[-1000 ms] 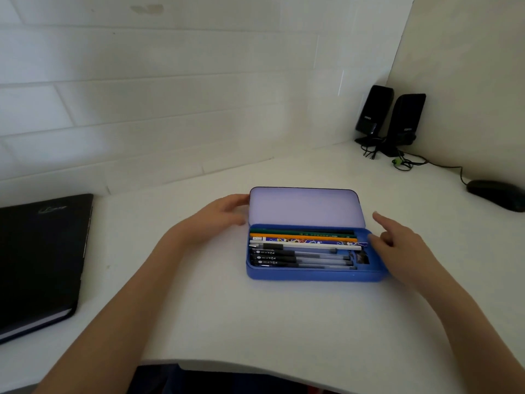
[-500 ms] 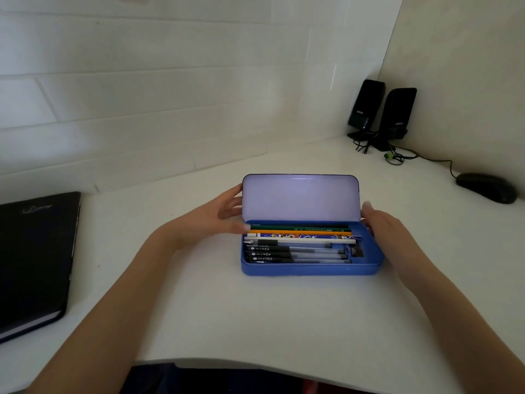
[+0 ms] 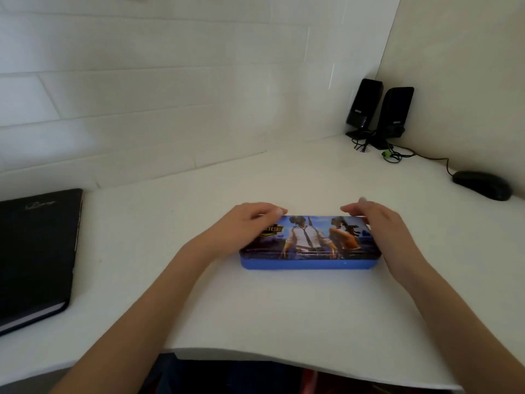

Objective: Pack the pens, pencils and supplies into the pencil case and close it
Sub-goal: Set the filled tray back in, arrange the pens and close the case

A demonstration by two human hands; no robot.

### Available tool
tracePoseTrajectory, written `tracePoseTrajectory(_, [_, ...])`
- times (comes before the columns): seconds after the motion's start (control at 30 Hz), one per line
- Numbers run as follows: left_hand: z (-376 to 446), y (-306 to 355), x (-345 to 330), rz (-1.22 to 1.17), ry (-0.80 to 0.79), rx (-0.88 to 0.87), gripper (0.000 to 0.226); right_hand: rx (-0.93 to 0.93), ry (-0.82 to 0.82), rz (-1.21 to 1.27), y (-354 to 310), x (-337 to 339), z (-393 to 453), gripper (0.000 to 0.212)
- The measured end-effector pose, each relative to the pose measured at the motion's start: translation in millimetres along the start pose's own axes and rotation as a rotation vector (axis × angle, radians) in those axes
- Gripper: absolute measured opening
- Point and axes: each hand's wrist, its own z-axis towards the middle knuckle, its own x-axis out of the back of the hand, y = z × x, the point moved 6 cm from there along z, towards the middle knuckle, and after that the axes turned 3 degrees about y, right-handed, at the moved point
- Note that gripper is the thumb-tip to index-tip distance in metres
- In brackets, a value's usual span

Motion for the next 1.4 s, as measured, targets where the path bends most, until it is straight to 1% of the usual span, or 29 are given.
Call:
tracePoseTrajectory(0.07, [-4, 4, -10, 0.300, 0.042, -0.087, 0.036, 0.154, -0.021, -0.244, 0, -9, -2, 0.027])
tracePoseTrajectory(0.1, [-6, 5, -12, 0.394, 0.044, -0.091, 0.038, 0.217, -0.031, -0.381, 0, -13, -3, 0.025])
tracePoseTrajectory(0.17, [-7, 2, -13, 0.532, 0.033, -0.079, 0.042, 0.271, -0.062, -0.657, 2, -19, -5, 0.032])
tracePoseTrajectory(0.23, [-8, 2, -15, 0.654, 0.016, -0.093, 0.044, 0.269, -0.092, -0.818, 4, -21, -4, 0.041])
tracePoseTrajectory(0.3, [-9, 3, -17, 0.686, 0.015, -0.097, 0.045, 0.285, -0.098, -0.861, 3, -21, -3, 0.042])
tracePoseTrajectory(0.4, [-9, 3, -16, 0.628, 0.016, -0.084, 0.045, 0.292, -0.117, -0.817, 4, -22, -2, 0.042])
tracePoseTrajectory(0.5, [-11, 4, -14, 0.496, 0.036, -0.068, 0.043, 0.291, -0.128, -0.718, 4, -20, -3, 0.043])
tracePoseTrajectory(0.57, [-14, 7, -11, 0.386, 0.077, -0.040, 0.042, 0.276, -0.157, -0.593, 2, -19, -5, 0.045])
tracePoseTrajectory(0.63, [-20, 11, -5, 0.354, 0.135, -0.051, 0.045, 0.253, -0.196, -0.493, 2, -16, -9, 0.051])
tracePoseTrajectory(0.67, [-24, 13, -3, 0.376, 0.153, -0.080, 0.047, 0.251, -0.204, -0.499, 4, -13, -12, 0.054])
tracePoseTrajectory(0.73, [-36, 17, -7, 0.501, 0.133, -0.166, 0.055, 0.298, -0.193, -0.644, 9, -8, -23, 0.061])
tracePoseTrajectory(0.83, [-49, 18, -23, 0.768, 0.065, -0.299, 0.069, 0.465, -0.173, -0.873, 6, -14, -42, 0.066])
tracePoseTrajectory(0.87, [-50, 18, -25, 0.795, 0.068, -0.321, 0.069, 0.509, -0.178, -0.916, 4, -20, -46, 0.067])
tracePoseTrajectory(0.93, [-49, 18, -22, 0.770, 0.090, -0.321, 0.067, 0.557, -0.201, -0.960, 0, -30, -46, 0.067])
tracePoseTrajectory(1.03, [-49, 7, -10, 0.745, 0.116, -0.263, 0.067, 0.551, -0.264, -0.910, -7, -49, -41, 0.064])
tracePoseTrajectory(1.13, [-53, -10, 15, 0.842, 0.171, -0.151, 0.068, 0.604, -0.279, -0.931, -20, -85, -33, 0.063])
tracePoseTrajectory(1.2, [-55, -21, 32, 0.929, 0.215, -0.018, 0.073, 0.639, -0.302, -0.936, -33, -120, -26, 0.061])
tracePoseTrajectory(1.33, [-57, -49, 66, 1.024, 0.316, 0.352, 0.088, 0.688, -0.393, -0.902, -55, -205, -16, 0.055])
tracePoseTrajectory(1.4, [-58, -63, 92, 1.040, 0.353, 0.452, 0.088, 0.706, -0.423, -0.860, -66, -245, -11, 0.052])
